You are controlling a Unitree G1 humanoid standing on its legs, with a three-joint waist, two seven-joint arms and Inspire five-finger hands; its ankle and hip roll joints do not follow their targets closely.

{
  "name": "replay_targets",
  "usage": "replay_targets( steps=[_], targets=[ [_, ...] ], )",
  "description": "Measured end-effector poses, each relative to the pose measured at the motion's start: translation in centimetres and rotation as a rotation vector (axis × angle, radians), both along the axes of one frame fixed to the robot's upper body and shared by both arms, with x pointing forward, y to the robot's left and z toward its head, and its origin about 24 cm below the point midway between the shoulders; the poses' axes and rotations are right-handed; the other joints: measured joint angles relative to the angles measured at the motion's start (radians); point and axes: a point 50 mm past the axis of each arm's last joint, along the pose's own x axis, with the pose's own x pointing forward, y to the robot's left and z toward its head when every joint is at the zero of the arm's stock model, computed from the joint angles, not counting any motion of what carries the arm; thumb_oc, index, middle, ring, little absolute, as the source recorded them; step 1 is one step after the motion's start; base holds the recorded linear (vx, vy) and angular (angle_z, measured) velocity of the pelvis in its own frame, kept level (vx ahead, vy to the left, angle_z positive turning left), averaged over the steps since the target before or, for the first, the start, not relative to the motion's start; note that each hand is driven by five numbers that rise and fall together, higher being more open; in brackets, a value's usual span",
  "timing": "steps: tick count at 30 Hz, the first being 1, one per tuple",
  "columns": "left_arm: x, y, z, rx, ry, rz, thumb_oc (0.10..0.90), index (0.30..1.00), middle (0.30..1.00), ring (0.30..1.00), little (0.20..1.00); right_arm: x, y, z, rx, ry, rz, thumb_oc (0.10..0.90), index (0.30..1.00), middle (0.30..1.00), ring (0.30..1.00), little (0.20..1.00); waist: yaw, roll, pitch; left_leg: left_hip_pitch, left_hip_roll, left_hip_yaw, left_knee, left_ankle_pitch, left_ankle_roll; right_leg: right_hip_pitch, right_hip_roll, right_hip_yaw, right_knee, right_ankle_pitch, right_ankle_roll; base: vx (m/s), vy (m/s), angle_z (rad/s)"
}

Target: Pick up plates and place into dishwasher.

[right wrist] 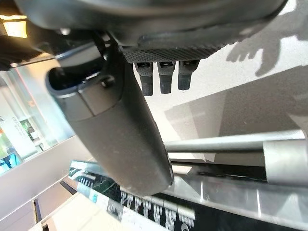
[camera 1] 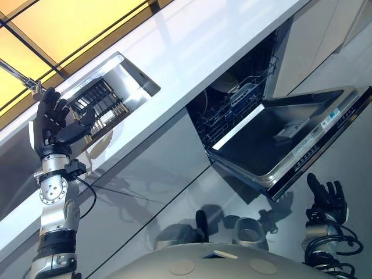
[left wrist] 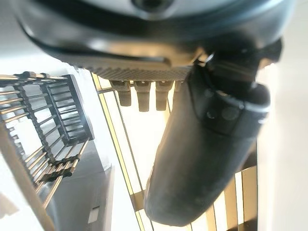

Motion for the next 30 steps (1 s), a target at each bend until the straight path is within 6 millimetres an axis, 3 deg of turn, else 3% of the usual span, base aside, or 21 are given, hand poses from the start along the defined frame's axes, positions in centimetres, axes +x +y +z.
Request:
replay_targets(
  steps=[3, 7, 11, 15, 21, 24, 25, 29, 30],
  targets=[
    [0.0, 0.0, 0.0, -0.005, -0.004, -0.007, 0.800, 0.900, 0.900, 0.900, 0.900, 0.1, -0.3, 0.1, 0.039, -0.039, 0.088, 0.800, 0.900, 0.900, 0.900, 0.900, 0.004, 0.005, 0.004, -0.030, -0.014, -0.008, 0.033, -0.005, -0.008, -0.040, -0.017, -0.012, 0.062, -0.019, -0.012, -0.10, 0.121, 0.05],
    [0.2, 0.0, 0.2, -0.026, -0.022, -0.006, 0.800, 0.900, 0.900, 0.900, 0.900, 2.3, -0.2, 1.2, 0.104, -0.201, 0.226, 0.800, 0.900, 0.900, 0.900, 0.900, 0.011, 0.014, 0.030, -0.114, -0.027, -0.006, 0.083, -0.006, -0.011, -0.143, -0.056, -0.058, 0.146, -0.029, -0.021, -0.18, 0.064, -0.11],
    [1.0, -0.3, 1.0, -0.045, -0.064, -0.018, 0.800, 0.900, 0.900, 0.900, 0.900, 3.3, 0.7, 1.6, 0.216, -0.372, 0.360, 0.800, 0.900, 0.900, 0.900, 0.900, 0.007, 0.005, 0.056, -0.184, -0.035, -0.008, 0.148, -0.016, -0.017, -0.210, -0.076, -0.065, 0.210, -0.051, -0.033, 0.02, 0.027, 0.05],
    [1.0, -0.2, 1.0, -0.049, -0.066, -0.019, 0.800, 0.900, 0.900, 0.900, 0.900, 2.1, 0.5, 1.5, 0.259, -0.367, 0.437, 0.800, 0.900, 0.900, 0.900, 0.900, 0.009, -0.006, 0.069, -0.199, -0.039, -0.009, 0.231, -0.063, -0.020, -0.207, -0.086, -0.054, 0.255, -0.075, -0.035, 0.11, 0.047, 0.00],
    [0.7, -0.3, 0.7, -0.042, -0.055, -0.043, 0.800, 0.900, 0.900, 0.900, 0.900, 1.0, 1.4, 1.9, 0.323, -0.410, 0.637, 0.800, 0.900, 0.900, 0.900, 0.900, 0.008, -0.039, 0.092, -0.199, -0.035, -0.006, 0.265, -0.069, -0.019, -0.199, -0.082, -0.050, 0.269, -0.072, -0.036, 0.11, 0.035, -0.04],
    [0.2, -0.2, 0.2, -0.039, -0.030, -0.051, 0.800, 0.900, 0.900, 0.900, 0.900, 1.5, 3.0, 2.3, 0.356, -0.421, 0.817, 0.800, 0.900, 0.900, 0.900, 0.900, 0.009, -0.060, 0.106, -0.168, -0.030, -0.006, 0.269, -0.076, -0.023, -0.167, -0.076, -0.048, 0.267, -0.072, -0.036, 0.11, 0.063, -0.04],
    [-0.1, -0.1, -0.1, -0.039, -0.018, -0.047, 0.800, 0.900, 0.900, 0.900, 0.900, 2.2, 4.9, 2.9, 0.393, -0.447, 0.978, 0.800, 0.900, 0.900, 0.900, 0.900, 0.009, -0.073, 0.112, -0.155, -0.028, -0.010, 0.277, -0.082, -0.025, -0.153, -0.073, -0.046, 0.266, -0.074, -0.038, 0.12, 0.080, -0.05],
    [-0.8, -0.1, -0.8, -0.042, 0.006, -0.051, 0.800, 0.900, 0.900, 0.900, 0.900, 3.7, 8.9, 3.6, 0.452, -0.553, 1.154, 0.800, 0.900, 0.900, 0.900, 0.900, 0.014, -0.087, 0.111, -0.143, -0.025, -0.017, 0.300, -0.096, -0.022, -0.131, -0.068, -0.044, 0.263, -0.079, -0.040, 0.12, 0.090, -0.01],
    [-1.0, -0.2, -1.0, -0.048, 0.013, -0.049, 0.800, 0.900, 0.900, 0.900, 0.900, 4.2, 10.7, 4.3, 0.484, -0.600, 1.272, 0.800, 0.900, 0.900, 0.900, 0.900, 0.015, -0.086, 0.111, -0.131, -0.026, -0.016, 0.300, -0.099, -0.020, -0.120, -0.069, -0.044, 0.262, -0.079, -0.039, 0.09, 0.074, -0.02]
  ],
)
